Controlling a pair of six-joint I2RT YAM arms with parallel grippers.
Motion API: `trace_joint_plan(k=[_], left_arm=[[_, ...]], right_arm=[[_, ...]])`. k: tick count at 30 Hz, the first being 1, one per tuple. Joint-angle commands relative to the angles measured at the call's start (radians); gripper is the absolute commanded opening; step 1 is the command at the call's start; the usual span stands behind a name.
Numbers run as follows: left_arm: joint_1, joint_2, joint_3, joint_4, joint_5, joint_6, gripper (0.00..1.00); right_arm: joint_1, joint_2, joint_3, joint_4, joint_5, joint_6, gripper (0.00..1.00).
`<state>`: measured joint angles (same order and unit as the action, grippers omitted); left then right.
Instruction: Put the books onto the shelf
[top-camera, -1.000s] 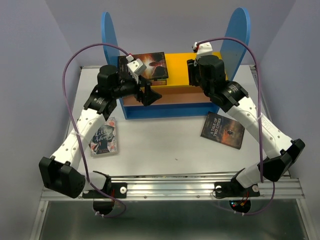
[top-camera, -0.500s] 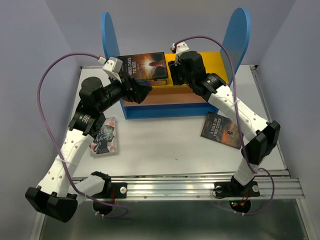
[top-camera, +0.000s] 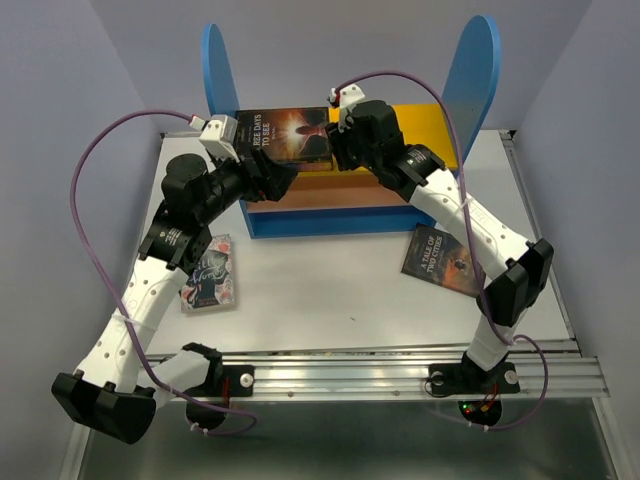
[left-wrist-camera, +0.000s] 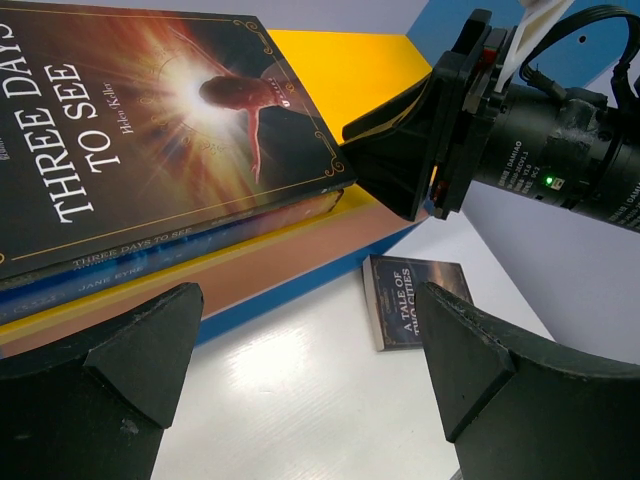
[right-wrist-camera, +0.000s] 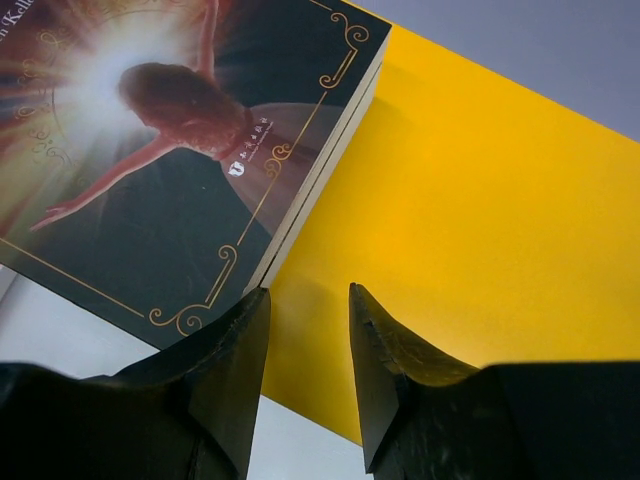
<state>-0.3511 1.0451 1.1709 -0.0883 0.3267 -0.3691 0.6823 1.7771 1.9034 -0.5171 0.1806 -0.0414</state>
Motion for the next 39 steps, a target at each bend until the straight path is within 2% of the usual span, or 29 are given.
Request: trace_joint_plan(k=[1, 6, 12, 17, 19, 20, 22, 24, 25, 26, 30, 32, 33, 36, 37, 39], left_arm=[[0.001, -0.019, -0.002, 0.028, -0.014, -0.004, 0.99], [0.001, -0.010, 0.001, 0.028, -0.008, -0.011, 0.99], [0.001, 0.006, 0.001, 0.032, 0.012, -0.014, 0.99], [0.000, 0.015, -0.011, 0.059, 0.115, -0.016, 0.99], [-0.006, 0.010, -0.031, 0.081, 0.136, -0.033, 0.99], [-0.023, 0.007, -0.040, 0.082, 0.146, -0.037, 0.99], [-0.051, -0.003, -0.069, 0.107, 0.147, -0.060, 0.99], [-0.116, -0.014, -0.099, 0.116, 0.149, -0.068, 0.99], [-0.146, -0.026, -0.135, 0.127, 0.146, -0.071, 0.99], [-0.176, -0.033, -0.157, 0.130, 0.143, -0.077, 0.99], [-0.362, -0.042, -0.282, 0.153, 0.104, -0.117, 0.99], [-0.390, -0.025, -0.327, 0.176, 0.112, -0.146, 0.99], [-0.400, -0.016, -0.350, 0.194, 0.123, -0.180, 0.99], [-0.425, 0.052, -0.428, 0.312, 0.181, -0.232, 0.99], [-0.433, 0.099, -0.445, 0.384, 0.198, -0.250, 0.99], [-0.462, 0.147, -0.441, 0.423, 0.203, -0.251, 0.99]], right_arm=[[0.052, 0.002, 0.051, 0.023, -0.033, -0.031, 0.43], [0.062, 0.011, 0.059, 0.023, 0.009, -0.022, 0.44], [0.062, 0.012, 0.077, 0.025, 0.238, 0.034, 0.44], [0.062, -0.103, 0.033, 0.016, 0.408, 0.101, 0.47], [0.062, -0.177, -0.073, -0.015, 0.471, 0.156, 0.51], [0.062, -0.273, -0.130, -0.018, 0.476, 0.210, 0.54], [0.062, -0.382, -0.335, -0.023, 0.481, 0.273, 0.71], [0.062, -0.543, -0.465, -0.044, 0.470, 0.389, 0.94], [0.062, -0.591, -0.524, -0.084, 0.468, 0.438, 1.00], [0.062, -0.635, -0.632, -0.107, 0.467, 0.530, 1.00], [0.062, -0.826, -0.831, -0.262, 0.454, 0.708, 1.00], [0.062, -0.870, -0.906, -0.293, 0.467, 0.791, 1.00], [0.051, -0.887, -0.978, -0.299, 0.479, 0.819, 1.00], [-0.002, -0.913, -1.043, -0.299, 0.474, 0.882, 1.00], [-0.056, -0.912, -1.075, -0.287, 0.464, 0.884, 1.00], [-0.139, -0.881, -1.104, -0.255, 0.436, 0.836, 1.00]])
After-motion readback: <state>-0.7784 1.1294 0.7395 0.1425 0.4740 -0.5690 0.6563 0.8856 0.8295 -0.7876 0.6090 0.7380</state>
